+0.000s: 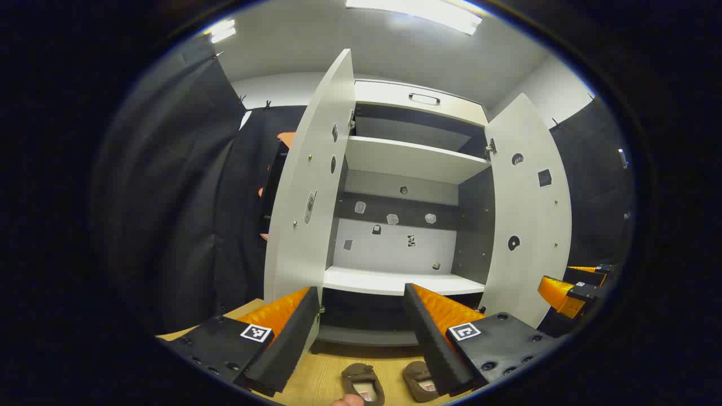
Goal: Grab one shoe with the right hand and put it into the shoe cabinet, grab the other shoe with the left hand and put it into the shoe cabinet; then close the right door with the right hand and the left door with the left hand.
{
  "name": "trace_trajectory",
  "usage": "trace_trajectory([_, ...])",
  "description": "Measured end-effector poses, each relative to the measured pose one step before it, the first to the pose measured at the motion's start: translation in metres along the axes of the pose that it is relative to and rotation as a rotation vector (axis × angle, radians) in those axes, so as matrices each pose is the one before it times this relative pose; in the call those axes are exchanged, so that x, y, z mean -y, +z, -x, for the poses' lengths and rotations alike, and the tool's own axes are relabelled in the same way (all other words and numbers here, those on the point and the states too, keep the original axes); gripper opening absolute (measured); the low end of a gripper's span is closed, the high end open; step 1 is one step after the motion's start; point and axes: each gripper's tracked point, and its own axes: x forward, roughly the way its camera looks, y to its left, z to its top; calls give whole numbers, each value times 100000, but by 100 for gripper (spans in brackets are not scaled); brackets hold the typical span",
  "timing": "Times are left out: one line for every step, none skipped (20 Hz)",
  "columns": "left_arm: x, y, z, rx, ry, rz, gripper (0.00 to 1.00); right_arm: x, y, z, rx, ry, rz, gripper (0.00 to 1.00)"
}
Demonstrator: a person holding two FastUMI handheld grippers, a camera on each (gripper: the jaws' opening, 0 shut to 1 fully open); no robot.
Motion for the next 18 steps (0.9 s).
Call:
trace_trajectory([63, 139, 152, 250, -10, -981, 98, 3, 54, 9, 382, 199, -595, 100])
trace_trajectory([-28, 61, 23, 119, 54, -825, 98, -76, 216, -11, 723, -80, -675, 95])
trace_trajectory([36, 115, -16, 360, 68, -642, 98, -23, 182, 72, 774, 10, -518, 95])
trace_trajectory([17, 113, 6, 161, 13, -416, 96, -26, 225, 24, 744, -26, -411, 95])
trace_trajectory([106, 192, 37, 313, -330, -215, 98, 15, -6, 23, 190, -28, -178, 95])
trace_trajectory([67, 153, 50, 177, -283, -330, 98, -9, 102, -24, 204, 34, 7, 95])
trace_trajectory([40, 163, 7, 443, -181, -349, 98, 86, 116, 54, 383, -185, 36, 95])
trace_trajectory([111, 165, 43, 381, -333, -408, 98, 45, -12, -18, 212, -122, 99, 95])
trace_trajectory([91, 53, -12, 228, -230, -187, 98, 88, -60, -17, -233, -148, 170, 95])
trace_trajectory([56, -66, -43, -125, -53, 233, 98, 26, -156, -218, -427, -38, 143, 95])
trace_trajectory([17, -76, -145, -294, -206, 444, 98, -10, -23, -23, -249, 51, 49, 95])
trace_trajectory([-22, -47, -102, -331, -3, 406, 98, 45, 88, -148, 12, -197, -161, 95])
trace_trajectory([-75, -191, -168, -411, 223, 223, 98, 27, -55, -23, 51, -30, -284, 95])
trace_trajectory([-34, -138, -184, -382, 248, 115, 98, 0, 47, -211, 30, -34, -246, 95])
trace_trajectory([-112, -139, -93, -354, 385, 53, 98, 45, 4, -88, 104, -18, -156, 95])
trace_trajectory([-127, -22, -146, -11, 314, 130, 98, -20, 79, -31, 311, -206, 156, 95])
trace_trajectory([-38, 48, -51, 139, 175, 170, 98, 185, 346, -54, 1320, -667, 396, 100])
trace_trajectory([-4, -7, -34, 143, 189, 19, 98, 118, 450, -71, 1804, -476, 602, 95])
